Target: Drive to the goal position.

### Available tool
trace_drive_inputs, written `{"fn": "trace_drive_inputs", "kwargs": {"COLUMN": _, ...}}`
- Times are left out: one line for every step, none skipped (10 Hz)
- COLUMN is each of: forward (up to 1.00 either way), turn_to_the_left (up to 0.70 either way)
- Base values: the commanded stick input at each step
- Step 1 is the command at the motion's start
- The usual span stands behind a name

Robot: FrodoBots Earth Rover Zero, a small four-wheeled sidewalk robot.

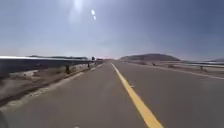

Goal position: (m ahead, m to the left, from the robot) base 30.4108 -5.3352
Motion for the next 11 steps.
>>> {"fn": "trace_drive_inputs", "kwargs": {"forward": 0.85, "turn_to_the_left": 0.00}}
{"fn": "trace_drive_inputs", "kwargs": {"forward": 0.85, "turn_to_the_left": 0.00}}
{"fn": "trace_drive_inputs", "kwargs": {"forward": 0.85, "turn_to_the_left": 0.00}}
{"fn": "trace_drive_inputs", "kwargs": {"forward": 0.85, "turn_to_the_left": 0.00}}
{"fn": "trace_drive_inputs", "kwargs": {"forward": 0.85, "turn_to_the_left": 0.00}}
{"fn": "trace_drive_inputs", "kwargs": {"forward": 0.85, "turn_to_the_left": 0.00}}
{"fn": "trace_drive_inputs", "kwargs": {"forward": 0.85, "turn_to_the_left": 0.00}}
{"fn": "trace_drive_inputs", "kwargs": {"forward": 0.85, "turn_to_the_left": 0.00}}
{"fn": "trace_drive_inputs", "kwargs": {"forward": 0.85, "turn_to_the_left": 0.00}}
{"fn": "trace_drive_inputs", "kwargs": {"forward": 0.85, "turn_to_the_left": 0.00}}
{"fn": "trace_drive_inputs", "kwargs": {"forward": 0.85, "turn_to_the_left": 0.00}}
